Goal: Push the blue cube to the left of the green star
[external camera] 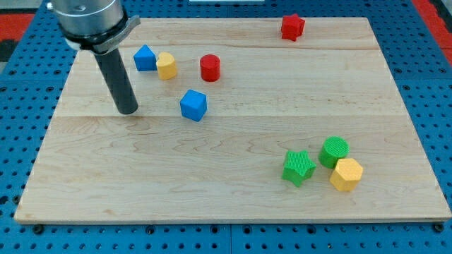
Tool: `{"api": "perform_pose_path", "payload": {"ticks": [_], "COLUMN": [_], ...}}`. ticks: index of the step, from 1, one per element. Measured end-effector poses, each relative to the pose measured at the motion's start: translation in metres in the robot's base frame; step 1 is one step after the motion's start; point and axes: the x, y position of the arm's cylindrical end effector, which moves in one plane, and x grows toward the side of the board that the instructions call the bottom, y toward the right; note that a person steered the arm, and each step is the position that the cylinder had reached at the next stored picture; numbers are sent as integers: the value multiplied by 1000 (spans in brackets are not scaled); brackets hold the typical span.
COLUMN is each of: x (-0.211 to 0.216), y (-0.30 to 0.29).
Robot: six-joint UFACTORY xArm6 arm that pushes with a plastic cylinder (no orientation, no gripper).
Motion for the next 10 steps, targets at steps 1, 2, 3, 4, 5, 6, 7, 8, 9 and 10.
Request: {"api": "perform_pose_path", "payload": {"ticks": [1, 2, 3, 4, 5, 6, 7, 8, 9, 10], "x": [0, 4, -28, 27, 58, 27, 65, 68, 77, 80], "y": [11, 43, 49, 151, 217, 132, 124, 147, 138, 164]}}
